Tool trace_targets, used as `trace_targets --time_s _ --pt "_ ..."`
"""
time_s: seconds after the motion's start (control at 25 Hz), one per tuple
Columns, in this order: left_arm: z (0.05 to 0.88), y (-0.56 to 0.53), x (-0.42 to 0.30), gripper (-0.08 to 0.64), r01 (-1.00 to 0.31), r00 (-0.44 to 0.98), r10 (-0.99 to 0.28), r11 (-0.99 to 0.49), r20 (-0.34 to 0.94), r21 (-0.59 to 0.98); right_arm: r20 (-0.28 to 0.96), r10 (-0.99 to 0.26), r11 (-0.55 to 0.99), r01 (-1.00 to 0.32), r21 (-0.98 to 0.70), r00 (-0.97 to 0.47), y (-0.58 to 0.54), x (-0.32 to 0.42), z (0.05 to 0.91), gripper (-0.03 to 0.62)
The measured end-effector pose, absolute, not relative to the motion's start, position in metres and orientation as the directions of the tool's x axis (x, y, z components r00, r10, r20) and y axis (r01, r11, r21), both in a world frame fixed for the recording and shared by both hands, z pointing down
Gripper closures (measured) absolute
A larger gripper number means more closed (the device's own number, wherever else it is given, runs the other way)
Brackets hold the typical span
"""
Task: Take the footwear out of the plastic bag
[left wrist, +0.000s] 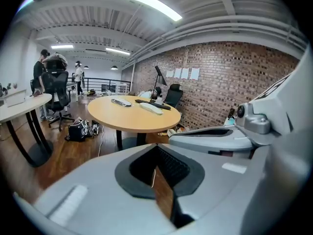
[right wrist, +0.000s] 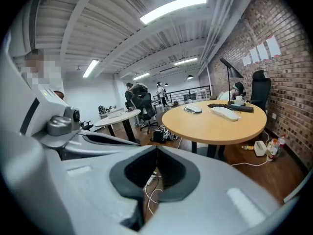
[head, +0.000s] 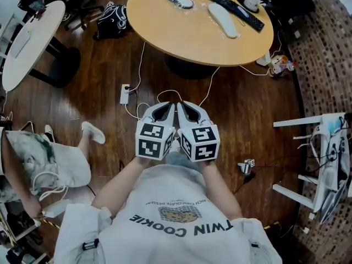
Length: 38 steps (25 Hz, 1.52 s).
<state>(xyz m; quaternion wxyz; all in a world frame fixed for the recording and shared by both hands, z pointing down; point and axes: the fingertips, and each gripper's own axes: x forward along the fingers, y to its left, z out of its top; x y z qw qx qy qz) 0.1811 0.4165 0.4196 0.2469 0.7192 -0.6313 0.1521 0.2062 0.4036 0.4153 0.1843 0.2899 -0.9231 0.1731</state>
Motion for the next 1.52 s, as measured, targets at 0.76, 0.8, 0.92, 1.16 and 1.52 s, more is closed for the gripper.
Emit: trace_targets --time_s 0.76,0.8,0.92,1.16,1.52 --pt "0.423 0.304 0.136 0.555 -0.99 0.107 -0.847 -0.046 0.521 0.13 0.422 -0.442 0.801 -0.56 -0.213 -0.792 0.294 0.16 0.42 0.589" --pt "0.424 0.296 0.13 0.557 -0.99 0.11 -0.847 -0.047 0.52 0.132 0.424 -0.443 0.8 -0.562 -0.211 -0.79 0.286 0.154 0.422 0.589" --pt "0.43 0.272 0.11 0.555 -0.988 0.125 -0.846 -0.059 0.518 0.143 0.433 -0.45 0.795 -0.572 -0.203 -0.781 0.263 0.133 0.428 0.59" --pt "0.431 0.215 0.052 0.555 -0.98 0.181 -0.833 -0.107 0.523 0.169 0.46 -0.484 0.765 -0.616 -0.191 -0.744 0.209 0.077 0.429 0.589" --pt "0.435 0.139 -0.032 0.555 -0.95 0.306 -0.79 -0.217 0.531 0.225 0.513 -0.546 0.681 -0.708 -0.188 -0.662 0.137 -0.006 0.434 0.589"
